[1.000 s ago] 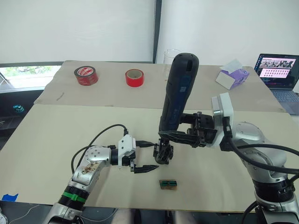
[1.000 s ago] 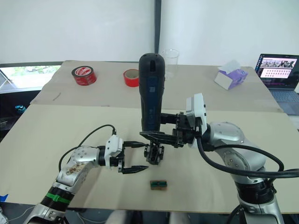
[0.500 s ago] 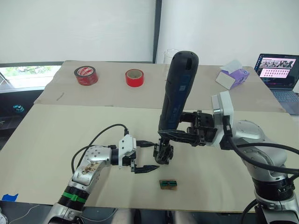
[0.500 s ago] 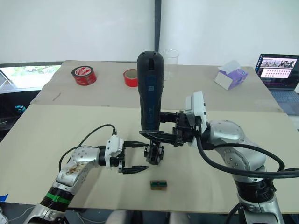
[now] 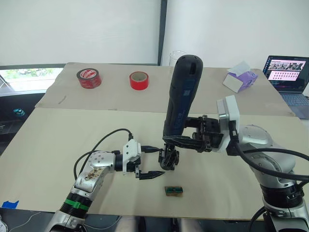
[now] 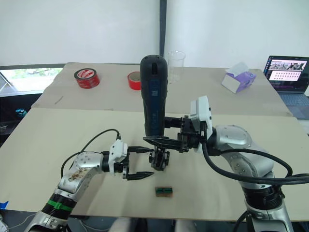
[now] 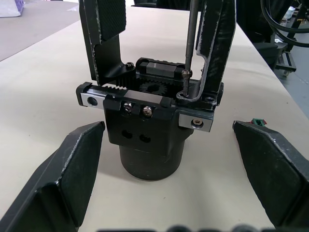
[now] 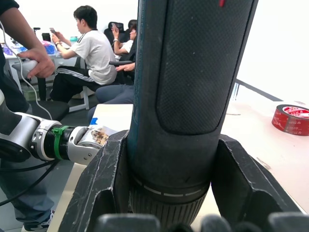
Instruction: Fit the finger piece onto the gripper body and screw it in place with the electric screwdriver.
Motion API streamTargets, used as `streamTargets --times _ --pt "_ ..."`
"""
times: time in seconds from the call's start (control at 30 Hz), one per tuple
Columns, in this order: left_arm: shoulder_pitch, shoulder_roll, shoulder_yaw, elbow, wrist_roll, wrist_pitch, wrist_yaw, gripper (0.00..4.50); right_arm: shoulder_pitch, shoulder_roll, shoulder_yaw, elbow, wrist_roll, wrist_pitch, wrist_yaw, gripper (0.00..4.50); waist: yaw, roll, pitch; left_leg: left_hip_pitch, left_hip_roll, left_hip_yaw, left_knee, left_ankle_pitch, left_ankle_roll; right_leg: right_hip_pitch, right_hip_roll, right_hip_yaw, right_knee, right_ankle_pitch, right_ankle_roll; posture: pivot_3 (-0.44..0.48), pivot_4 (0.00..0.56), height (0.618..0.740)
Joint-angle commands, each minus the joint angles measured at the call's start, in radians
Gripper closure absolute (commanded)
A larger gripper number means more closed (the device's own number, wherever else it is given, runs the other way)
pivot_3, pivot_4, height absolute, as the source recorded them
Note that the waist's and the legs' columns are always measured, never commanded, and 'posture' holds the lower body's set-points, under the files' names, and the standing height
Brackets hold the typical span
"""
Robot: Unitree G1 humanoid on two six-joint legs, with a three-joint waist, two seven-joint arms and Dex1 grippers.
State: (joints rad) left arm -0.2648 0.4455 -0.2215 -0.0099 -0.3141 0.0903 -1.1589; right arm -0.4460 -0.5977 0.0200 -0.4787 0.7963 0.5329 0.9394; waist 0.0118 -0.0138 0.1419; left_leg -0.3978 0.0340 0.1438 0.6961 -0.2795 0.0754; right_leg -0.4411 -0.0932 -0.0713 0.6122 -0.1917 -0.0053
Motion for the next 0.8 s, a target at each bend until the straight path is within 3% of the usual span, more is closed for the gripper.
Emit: streamTargets --times 0.03,0.8 --pt "0.002 0.0 -0.006 -0.041 -0.003 -0.003 0.003 0.0 -0.004 -0.004 -0.017 -0.024 0.004 -0.005 0.001 2.57 0.0 0.0 0.0 0.0 0.0 0.0 0.0 0.0 0.0 0.0 0.0 0.0 0.0 0.0 0.0 0.0 0.15 0.74" --pt "0.006 -0.004 -0.009 -0.034 0.0 -0.007 0.01 0.0 -0.008 0.006 0.001 -0.01 -0.038 -0.019 0.005 2.57 0.0 0.0 0.0 0.0 0.0 0.0 0.0 0.0 0.0 0.0 0.0 0.0 0.0 0.0 0.0 0.0 0.15 0.74"
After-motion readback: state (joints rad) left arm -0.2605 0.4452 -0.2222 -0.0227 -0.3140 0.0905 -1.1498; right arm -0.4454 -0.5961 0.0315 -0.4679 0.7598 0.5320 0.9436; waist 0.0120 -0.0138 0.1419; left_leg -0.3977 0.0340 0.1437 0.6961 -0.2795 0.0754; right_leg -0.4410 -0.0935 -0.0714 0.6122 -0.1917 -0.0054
